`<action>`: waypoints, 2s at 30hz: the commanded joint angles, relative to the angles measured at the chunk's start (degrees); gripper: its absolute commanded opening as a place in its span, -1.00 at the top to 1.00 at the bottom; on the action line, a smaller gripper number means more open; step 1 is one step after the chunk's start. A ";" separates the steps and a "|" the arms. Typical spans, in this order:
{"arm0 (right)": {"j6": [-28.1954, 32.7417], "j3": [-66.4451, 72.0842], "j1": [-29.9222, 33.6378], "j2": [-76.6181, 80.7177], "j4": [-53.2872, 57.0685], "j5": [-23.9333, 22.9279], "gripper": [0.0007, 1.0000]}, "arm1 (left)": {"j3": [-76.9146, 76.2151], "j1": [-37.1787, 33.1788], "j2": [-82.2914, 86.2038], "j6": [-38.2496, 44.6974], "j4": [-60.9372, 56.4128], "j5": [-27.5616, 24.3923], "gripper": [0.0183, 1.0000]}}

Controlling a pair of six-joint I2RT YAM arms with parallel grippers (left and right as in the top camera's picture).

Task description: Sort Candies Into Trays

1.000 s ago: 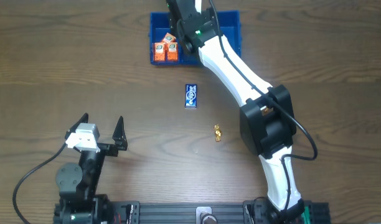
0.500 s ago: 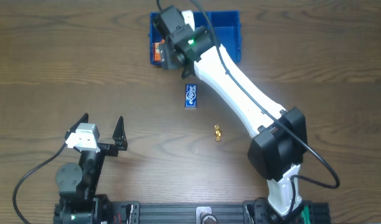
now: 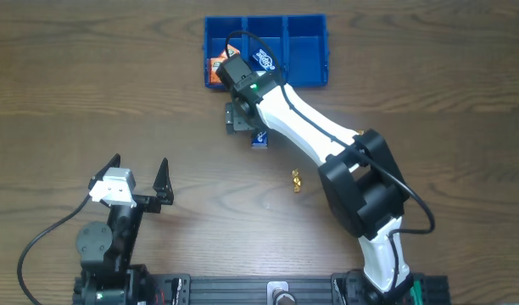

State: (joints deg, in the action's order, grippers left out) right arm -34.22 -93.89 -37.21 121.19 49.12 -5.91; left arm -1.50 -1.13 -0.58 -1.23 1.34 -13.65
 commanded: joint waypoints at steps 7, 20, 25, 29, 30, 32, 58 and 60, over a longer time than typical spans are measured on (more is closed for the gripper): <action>-3.58 0.26 0.85 6.19 -0.20 0.07 -0.74 | 1.20 -0.35 0.37 0.63 1.77 -1.25 -1.00; -3.98 0.52 1.03 6.25 -0.50 0.02 0.43 | 1.20 -0.35 0.37 0.63 1.77 -1.25 -1.00; -3.93 0.52 1.05 5.79 -0.44 0.00 0.62 | 1.20 -0.35 0.37 0.63 1.79 -1.25 -0.99; -3.87 0.46 0.98 -0.37 -0.50 -3.34 0.64 | 1.20 -0.35 0.37 0.63 1.77 -1.25 -1.00; -3.39 0.33 1.22 -2.62 -0.66 -4.68 0.64 | 1.20 -0.35 0.37 0.61 1.79 -1.25 -0.99; -2.34 -0.17 1.79 -7.74 -1.46 -7.48 0.63 | 1.20 -0.35 0.37 0.63 1.77 -1.25 -1.00; 15.21 -8.17 11.10 0.48 -29.92 -13.66 0.57 | 1.20 -0.35 0.37 0.63 1.77 -1.25 -1.00; 15.21 -8.17 10.93 1.33 -29.66 -12.90 0.57 | 1.20 -0.35 0.37 0.63 1.77 -1.25 -1.00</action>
State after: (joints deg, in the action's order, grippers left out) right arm -20.18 -101.93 -26.00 121.91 19.55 -19.31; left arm -1.50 -1.13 -0.58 -1.23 1.34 -13.65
